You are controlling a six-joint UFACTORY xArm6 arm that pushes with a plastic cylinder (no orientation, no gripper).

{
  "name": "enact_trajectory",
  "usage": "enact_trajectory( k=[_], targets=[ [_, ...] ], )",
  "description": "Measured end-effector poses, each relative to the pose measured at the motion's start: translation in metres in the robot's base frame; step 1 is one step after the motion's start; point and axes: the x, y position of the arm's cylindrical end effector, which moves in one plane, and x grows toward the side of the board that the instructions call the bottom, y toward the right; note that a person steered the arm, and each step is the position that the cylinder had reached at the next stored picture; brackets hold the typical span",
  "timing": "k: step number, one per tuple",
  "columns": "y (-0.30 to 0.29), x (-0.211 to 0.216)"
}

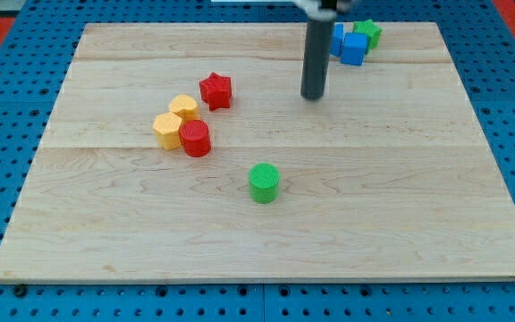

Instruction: Move the red star towards the top center

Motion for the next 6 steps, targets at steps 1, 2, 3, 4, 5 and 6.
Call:
enact_trajectory(
  k=[1, 2, 3, 4, 5, 6],
  targets=[
    [-0.091, -0.007],
    [-0.160, -0.031],
    [-0.192, -0.061],
    [-0.127, -0.064],
    [-0.026, -0.064],
    [0.020, -0.072]
  ],
)
